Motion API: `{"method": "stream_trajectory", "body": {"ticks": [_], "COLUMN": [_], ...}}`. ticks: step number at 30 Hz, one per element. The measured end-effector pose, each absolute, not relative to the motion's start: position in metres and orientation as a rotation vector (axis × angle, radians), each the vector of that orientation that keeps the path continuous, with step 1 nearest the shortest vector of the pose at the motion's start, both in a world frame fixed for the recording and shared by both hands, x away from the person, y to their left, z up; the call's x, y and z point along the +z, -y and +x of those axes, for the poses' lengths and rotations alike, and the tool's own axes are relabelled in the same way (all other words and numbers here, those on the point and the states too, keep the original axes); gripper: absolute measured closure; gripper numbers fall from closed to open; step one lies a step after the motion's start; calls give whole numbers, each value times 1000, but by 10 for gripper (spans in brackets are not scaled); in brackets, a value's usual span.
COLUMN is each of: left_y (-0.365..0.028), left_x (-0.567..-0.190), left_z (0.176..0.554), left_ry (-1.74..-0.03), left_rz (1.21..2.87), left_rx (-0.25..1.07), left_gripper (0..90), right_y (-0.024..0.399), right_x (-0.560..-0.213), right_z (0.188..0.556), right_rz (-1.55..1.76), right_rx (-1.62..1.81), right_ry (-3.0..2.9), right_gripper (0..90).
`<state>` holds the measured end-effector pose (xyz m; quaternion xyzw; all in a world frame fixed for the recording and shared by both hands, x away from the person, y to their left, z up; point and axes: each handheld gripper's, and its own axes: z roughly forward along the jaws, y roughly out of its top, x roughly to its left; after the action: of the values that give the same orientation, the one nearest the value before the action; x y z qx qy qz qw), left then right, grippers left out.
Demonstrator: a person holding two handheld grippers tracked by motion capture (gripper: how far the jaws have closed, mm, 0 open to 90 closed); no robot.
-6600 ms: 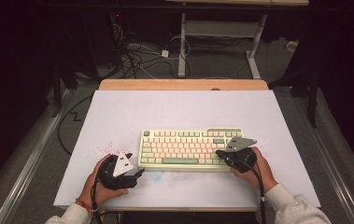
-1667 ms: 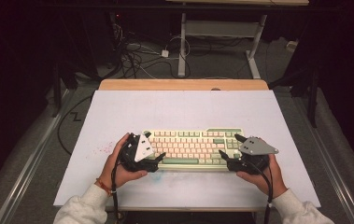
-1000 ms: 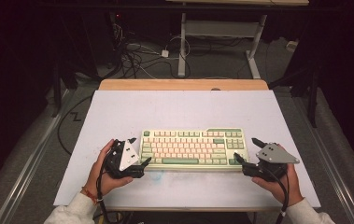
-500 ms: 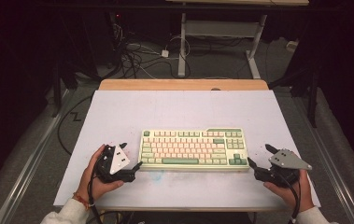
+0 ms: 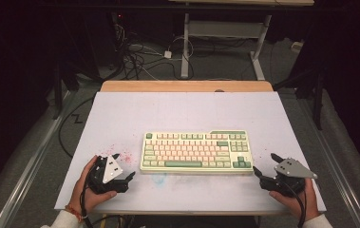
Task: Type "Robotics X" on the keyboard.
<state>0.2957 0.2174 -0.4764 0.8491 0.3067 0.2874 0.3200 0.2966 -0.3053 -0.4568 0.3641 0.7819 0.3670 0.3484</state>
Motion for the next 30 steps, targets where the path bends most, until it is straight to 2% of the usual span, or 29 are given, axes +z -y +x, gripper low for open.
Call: {"method": "stream_trajectory", "body": {"ticks": [30], "left_y": [-216], "left_x": [-479], "left_z": [298], "left_ry": [-799], "left_rz": [2257], "left_rx": [711], "left_gripper": [175], "right_y": [300], "right_x": [-457], "right_z": [295], "right_rz": [911], "right_rx": [933], "right_ry": [-2041], "right_gripper": [243]}}
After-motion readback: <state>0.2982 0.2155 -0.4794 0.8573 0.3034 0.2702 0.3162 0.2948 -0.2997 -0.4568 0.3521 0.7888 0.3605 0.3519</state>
